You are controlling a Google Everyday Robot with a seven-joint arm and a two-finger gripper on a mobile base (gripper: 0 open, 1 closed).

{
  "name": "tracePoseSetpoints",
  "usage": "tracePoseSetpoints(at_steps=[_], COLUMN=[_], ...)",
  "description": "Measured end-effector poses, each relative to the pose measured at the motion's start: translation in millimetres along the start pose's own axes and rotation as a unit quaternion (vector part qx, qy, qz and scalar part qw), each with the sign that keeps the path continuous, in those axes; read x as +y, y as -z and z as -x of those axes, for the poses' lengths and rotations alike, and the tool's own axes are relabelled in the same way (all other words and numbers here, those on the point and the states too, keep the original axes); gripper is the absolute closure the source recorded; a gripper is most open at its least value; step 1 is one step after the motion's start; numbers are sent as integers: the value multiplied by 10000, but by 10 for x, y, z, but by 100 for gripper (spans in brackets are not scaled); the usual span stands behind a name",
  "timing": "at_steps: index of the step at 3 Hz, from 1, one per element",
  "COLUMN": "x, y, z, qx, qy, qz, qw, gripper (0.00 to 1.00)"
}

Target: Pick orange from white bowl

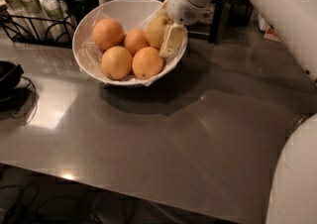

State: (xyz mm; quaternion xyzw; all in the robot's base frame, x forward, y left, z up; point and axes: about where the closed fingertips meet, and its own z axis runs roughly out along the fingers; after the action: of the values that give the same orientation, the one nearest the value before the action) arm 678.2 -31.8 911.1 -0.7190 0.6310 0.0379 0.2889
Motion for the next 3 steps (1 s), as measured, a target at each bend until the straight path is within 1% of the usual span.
tracePoseSetpoints(at_steps=[1, 2, 3], x=[18, 19, 19], y=[-51, -88, -89], z=[-58, -106, -106], qx=[22, 46, 46], qy=[-40, -68, -68], qz=[72, 118, 118], qw=[10000, 9999, 9999], gripper=[25, 44, 68])
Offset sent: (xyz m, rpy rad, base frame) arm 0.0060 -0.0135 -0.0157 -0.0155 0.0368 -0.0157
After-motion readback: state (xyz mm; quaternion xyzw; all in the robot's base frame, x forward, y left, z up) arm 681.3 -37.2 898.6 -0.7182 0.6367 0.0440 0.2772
